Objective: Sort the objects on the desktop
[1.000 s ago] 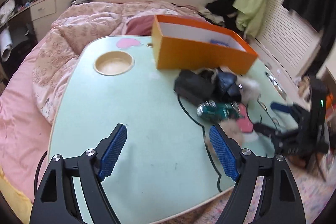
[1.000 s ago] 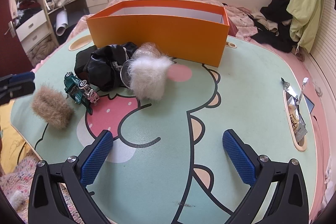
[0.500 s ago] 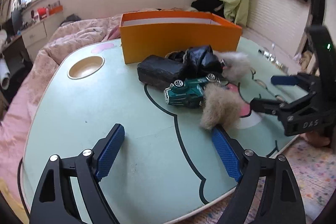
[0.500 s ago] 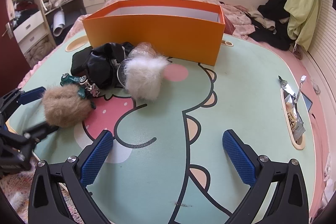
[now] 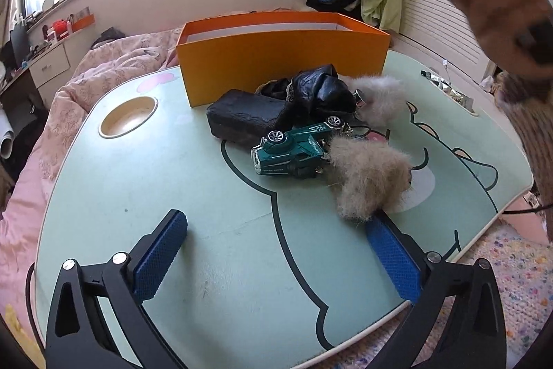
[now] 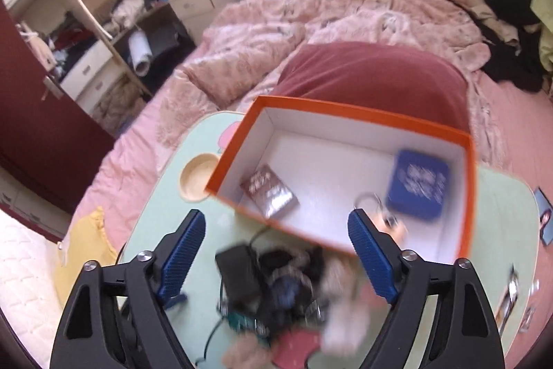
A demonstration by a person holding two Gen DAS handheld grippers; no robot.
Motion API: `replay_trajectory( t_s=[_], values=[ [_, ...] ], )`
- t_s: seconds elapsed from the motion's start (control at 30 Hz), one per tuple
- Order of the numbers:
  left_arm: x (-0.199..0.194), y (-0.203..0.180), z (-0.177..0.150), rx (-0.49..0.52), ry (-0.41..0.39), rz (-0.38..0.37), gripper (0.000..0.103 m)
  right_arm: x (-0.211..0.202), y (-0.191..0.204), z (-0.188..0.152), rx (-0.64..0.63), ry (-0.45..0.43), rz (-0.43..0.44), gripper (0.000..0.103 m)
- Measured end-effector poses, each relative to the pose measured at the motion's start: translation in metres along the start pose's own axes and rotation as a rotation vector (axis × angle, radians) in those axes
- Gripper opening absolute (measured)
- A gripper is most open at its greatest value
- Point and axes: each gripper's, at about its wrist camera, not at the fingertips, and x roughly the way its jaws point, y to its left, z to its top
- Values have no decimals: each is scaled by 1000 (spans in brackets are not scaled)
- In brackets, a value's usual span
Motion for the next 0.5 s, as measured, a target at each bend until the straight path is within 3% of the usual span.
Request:
replay_trajectory(
  t_s=[0.13,0.27,0.4,0.47,0.5],
  values=[
    [0,-1,-2,0,-3,-2,103,65,3,32,-10,174,-41,74],
    [-1,-1,-2,-1,-8,-6,103,110,10,34,-56,337,-80,68],
    [-1,-1,-2,-6,-6,-10,103,116,-8,36,9,367,-17,64],
    [-2,-2,-2,-5,-7,-8,103,110,-21,41,60,355,-5,47],
    [-2,-2,-2,-5,-7,-9,103,105,-31,42,87,344,-10,45]
  ],
)
